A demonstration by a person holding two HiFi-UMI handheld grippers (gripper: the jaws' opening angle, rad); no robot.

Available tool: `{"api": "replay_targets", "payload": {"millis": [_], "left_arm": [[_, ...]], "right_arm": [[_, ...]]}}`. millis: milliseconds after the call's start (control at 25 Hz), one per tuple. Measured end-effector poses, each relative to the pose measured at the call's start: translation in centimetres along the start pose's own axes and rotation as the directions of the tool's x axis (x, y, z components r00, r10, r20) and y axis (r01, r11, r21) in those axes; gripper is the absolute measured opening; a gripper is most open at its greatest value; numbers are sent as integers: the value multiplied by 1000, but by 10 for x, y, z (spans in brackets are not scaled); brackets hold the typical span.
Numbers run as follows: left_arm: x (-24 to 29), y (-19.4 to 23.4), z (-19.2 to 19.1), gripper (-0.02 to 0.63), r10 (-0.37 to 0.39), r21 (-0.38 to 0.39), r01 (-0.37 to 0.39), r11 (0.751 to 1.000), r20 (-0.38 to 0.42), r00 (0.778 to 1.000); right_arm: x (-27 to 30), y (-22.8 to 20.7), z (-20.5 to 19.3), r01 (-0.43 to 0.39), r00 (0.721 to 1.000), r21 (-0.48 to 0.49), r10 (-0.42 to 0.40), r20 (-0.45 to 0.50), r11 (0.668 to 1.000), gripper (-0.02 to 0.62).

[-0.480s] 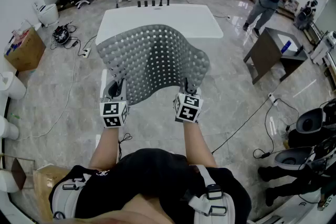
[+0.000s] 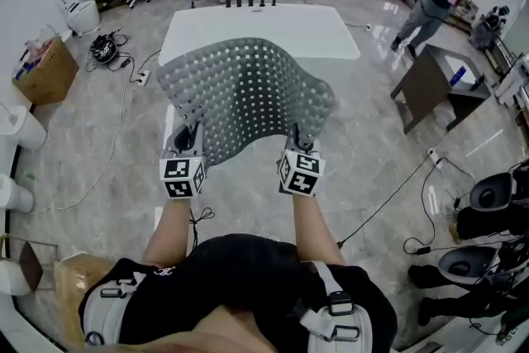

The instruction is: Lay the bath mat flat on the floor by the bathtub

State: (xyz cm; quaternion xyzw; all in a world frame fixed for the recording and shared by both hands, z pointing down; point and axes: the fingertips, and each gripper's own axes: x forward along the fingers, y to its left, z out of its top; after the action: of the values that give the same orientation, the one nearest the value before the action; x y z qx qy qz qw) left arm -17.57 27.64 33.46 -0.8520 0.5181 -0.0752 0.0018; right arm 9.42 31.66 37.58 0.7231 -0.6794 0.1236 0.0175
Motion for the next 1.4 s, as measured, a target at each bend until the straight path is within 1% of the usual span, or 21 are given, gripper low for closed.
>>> {"api": "replay_targets", "payload": {"millis": [240,480,680,840,960,1160,1400], "left_arm": [[-7,18,-4,49,6,-11,-6,1000,-4,1000],[-15,49,-8,49,13,-23,-13,1000,-2,1000],[-22,75,-6,49,-11,-15,11,1000,19,1000],[-21,89,-2,49,-34,-5,34,999,34,999],[-13,96,-3,49,-36,-12,37,999,38,999],[7,98,0,49,-63,-13,64,998,38,997],[48,93,0,49,-95,24,95,995,31,995]], "right_arm": [[6,21,-5,-17,1000,-9,17,-13,1000,20],[15,50,-7,-28,1000,-13,27,-11,1000,20],[19,82,-8,-25,1000,-11,25,1,1000,20],[18,97,-4,-16,1000,-14,16,23,1000,20],[20,100,-3,-5,1000,-18,6,31,1000,21],[30,94,5,13,999,-22,-12,45,1000,21],[69,75,4,24,998,17,-25,54,1000,21]]}}
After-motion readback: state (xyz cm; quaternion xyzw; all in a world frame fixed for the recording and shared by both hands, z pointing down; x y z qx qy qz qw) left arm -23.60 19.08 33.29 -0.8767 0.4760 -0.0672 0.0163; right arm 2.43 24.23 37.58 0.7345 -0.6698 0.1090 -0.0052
